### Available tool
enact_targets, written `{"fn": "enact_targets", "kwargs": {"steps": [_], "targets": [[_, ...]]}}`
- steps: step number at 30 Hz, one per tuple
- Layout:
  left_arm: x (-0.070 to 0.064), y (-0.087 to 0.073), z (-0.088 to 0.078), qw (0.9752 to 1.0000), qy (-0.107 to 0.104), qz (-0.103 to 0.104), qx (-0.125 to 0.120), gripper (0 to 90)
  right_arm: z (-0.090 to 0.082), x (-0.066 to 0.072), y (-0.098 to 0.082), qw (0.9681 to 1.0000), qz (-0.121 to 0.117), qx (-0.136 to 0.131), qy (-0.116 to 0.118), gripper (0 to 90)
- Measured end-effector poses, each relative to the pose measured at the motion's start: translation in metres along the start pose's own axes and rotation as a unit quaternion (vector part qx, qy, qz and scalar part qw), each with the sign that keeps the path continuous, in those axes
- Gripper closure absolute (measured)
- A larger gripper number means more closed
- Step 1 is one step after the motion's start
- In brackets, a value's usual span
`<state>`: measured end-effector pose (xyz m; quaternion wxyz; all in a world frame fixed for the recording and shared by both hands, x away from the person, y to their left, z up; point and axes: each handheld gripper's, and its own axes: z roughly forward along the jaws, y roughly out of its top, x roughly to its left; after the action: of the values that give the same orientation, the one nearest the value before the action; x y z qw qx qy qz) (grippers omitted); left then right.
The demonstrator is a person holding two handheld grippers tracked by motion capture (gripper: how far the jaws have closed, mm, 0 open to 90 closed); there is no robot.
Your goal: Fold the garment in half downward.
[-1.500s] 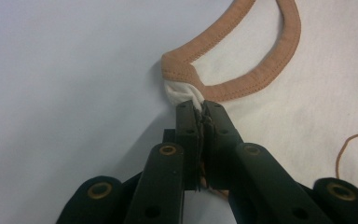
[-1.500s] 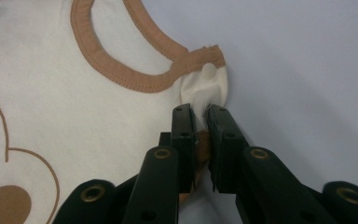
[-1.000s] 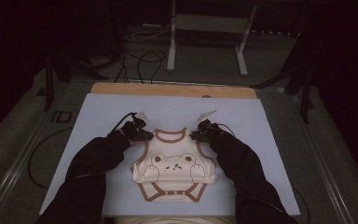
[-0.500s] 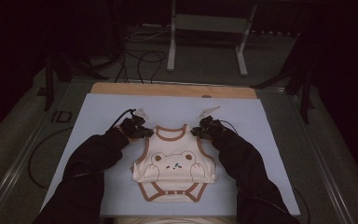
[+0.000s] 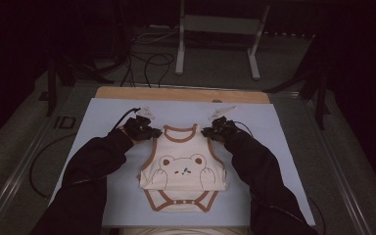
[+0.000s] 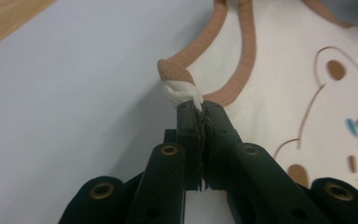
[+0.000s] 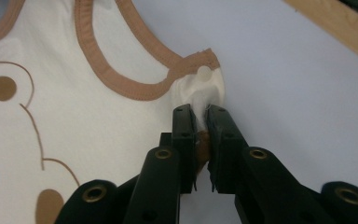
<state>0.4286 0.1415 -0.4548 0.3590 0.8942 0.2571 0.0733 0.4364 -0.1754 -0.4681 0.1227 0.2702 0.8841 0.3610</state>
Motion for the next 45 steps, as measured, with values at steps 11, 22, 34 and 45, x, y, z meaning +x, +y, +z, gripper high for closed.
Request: {"fn": "enact_targets", "kwargs": {"steps": [11, 22, 34, 45], "targets": [[-0.002, 0.014, -0.015, 0.9996, 0.004, 0.016, -0.021, 87.4, -0.015, -0.004, 0.014, 0.9996, -0.001, -0.026, -0.011, 82.9], [-0.002, 0.032, -0.033, 0.9986, 0.014, 0.027, -0.042, 87.4, -0.037, -0.007, 0.032, 0.9984, -0.011, -0.047, -0.028, 82.9], [-0.003, 0.055, -0.057, 0.9962, 0.032, 0.045, -0.066, 87.4, -0.058, -0.009, 0.055, 0.9961, -0.023, -0.070, -0.047, 82.9], [0.001, 0.067, -0.071, 0.9939, 0.051, 0.045, -0.086, 87.3, -0.072, -0.013, 0.073, 0.9931, -0.027, -0.093, -0.066, 82.9]]}}
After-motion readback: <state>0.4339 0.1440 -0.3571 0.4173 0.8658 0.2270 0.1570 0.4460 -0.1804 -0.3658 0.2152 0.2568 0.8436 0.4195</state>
